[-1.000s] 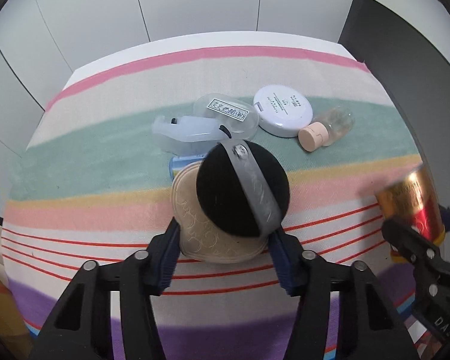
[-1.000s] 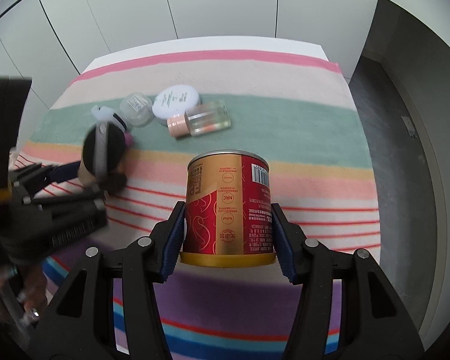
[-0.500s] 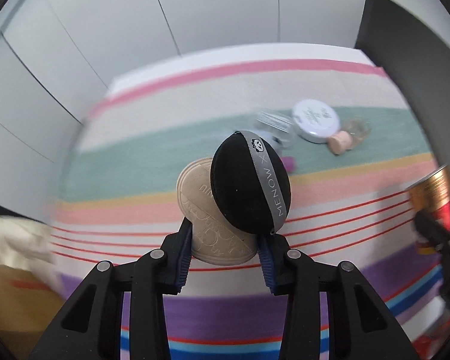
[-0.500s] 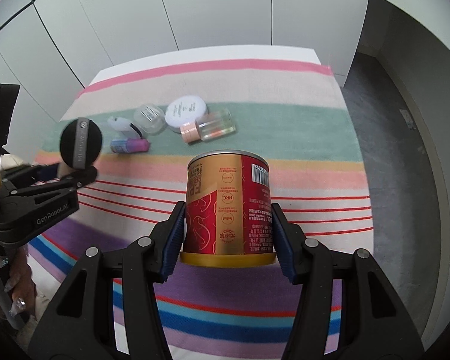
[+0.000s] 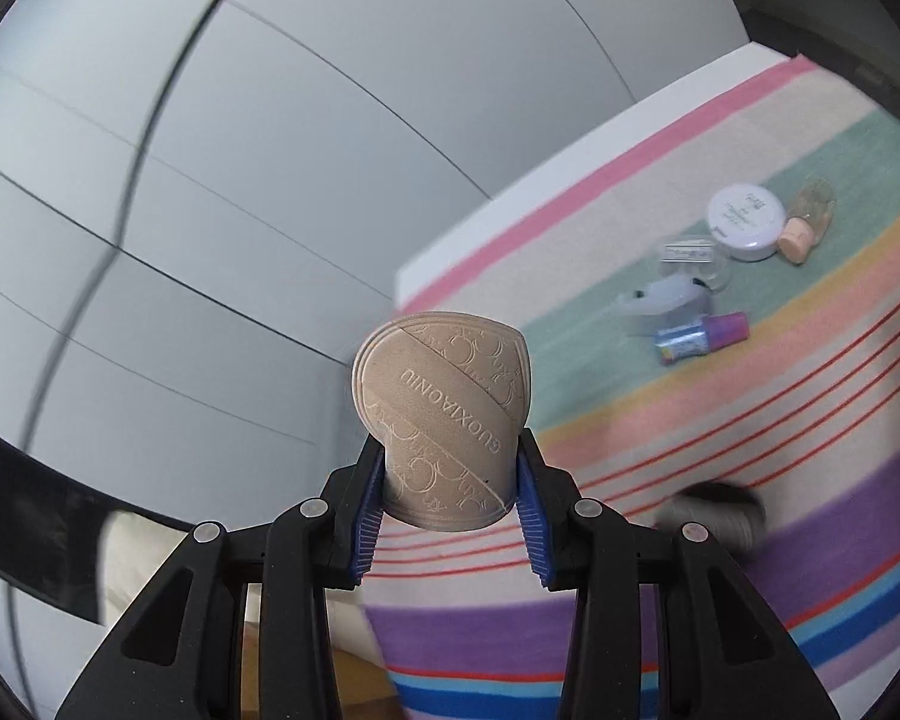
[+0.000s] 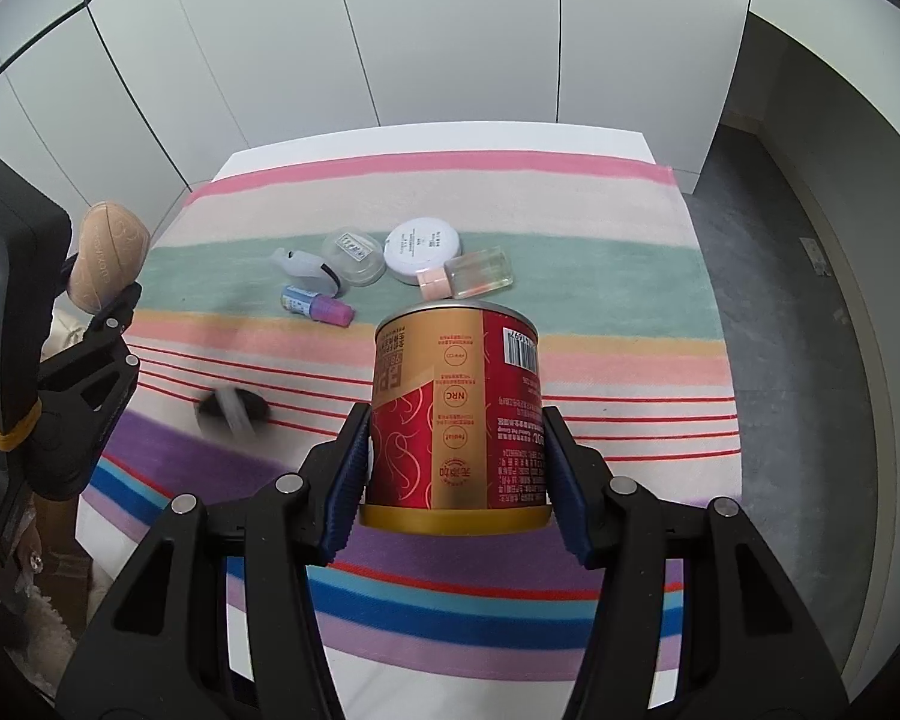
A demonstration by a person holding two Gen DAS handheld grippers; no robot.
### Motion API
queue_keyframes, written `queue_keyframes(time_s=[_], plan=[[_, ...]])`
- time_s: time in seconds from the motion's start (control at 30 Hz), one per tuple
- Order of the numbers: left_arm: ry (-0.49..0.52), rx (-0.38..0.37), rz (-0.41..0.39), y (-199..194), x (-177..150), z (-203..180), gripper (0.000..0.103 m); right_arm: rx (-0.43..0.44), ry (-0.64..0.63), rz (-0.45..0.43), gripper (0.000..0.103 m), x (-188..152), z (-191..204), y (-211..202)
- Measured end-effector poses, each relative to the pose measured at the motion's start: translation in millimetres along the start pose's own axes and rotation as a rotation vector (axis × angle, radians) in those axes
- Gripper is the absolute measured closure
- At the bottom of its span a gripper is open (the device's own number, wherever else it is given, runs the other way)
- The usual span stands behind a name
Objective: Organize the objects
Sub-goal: 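Lift the can with the right tool while the left tool lifts the puffs toward the cardboard box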
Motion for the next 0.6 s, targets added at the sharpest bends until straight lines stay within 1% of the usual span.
queue_keyframes(time_s=[0.03,0.07,0.13,0.17,0.2,0.23,0.27,0.33,0.4,0.5,0.6], plan=[[-0.035,-0.105,0.033,2.9,-0.7,2.0,0.062,0.002,0.000,0.000,0.047,-0.4,0.3,-0.5],[-0.065,-0.194,0.063,6.1,-1.0,3.8,0.062,0.004,-0.001,0.001,0.047,-0.6,0.4,-1.0],[-0.154,-0.396,0.150,16.0,-2.5,9.3,0.062,0.007,0.002,0.006,0.047,-0.5,0.0,-2.3],[-0.202,-0.467,0.191,21.4,-3.5,13.1,0.062,0.010,0.005,0.008,0.047,-0.1,-0.5,-3.0],[-0.235,-0.504,0.216,24.9,-3.9,16.7,0.062,0.011,0.010,0.011,0.047,0.6,-1.4,-4.6],[-0.263,-0.523,0.230,26.4,-3.8,19.7,0.062,0.011,0.013,0.011,0.047,1.2,-2.0,-6.1],[-0.274,-0.518,0.225,24.9,-2.8,24.5,0.062,0.009,0.016,0.010,0.047,2.2,-2.6,-8.1],[-0.271,-0.495,0.197,15.6,-0.6,29.1,0.062,0.003,0.017,0.003,0.047,5.3,-2.8,-14.7],[-0.265,-0.490,0.171,5.9,5.6,38.9,0.062,-0.001,0.019,-0.008,0.047,10.3,-2.0,-24.6],[-0.273,-0.508,0.152,-11.3,9.7,51.7,0.062,-0.018,0.013,-0.024,0.047,18.3,1.4,-41.1],[-0.303,-0.537,0.127,-34.1,20.0,77.6,0.062,-0.030,0.007,-0.048,0.047,27.7,6.8,-64.0]])
Point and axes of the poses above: each gripper's, at about its wrist camera, not at the fingertips, and y roughly the way its jaws point, z to its left, x to its top, the point moved 4 cm from there along y, roughly the way its jaws point, and after that the axes turned 4 degrees about z, right-handed, at the moved point
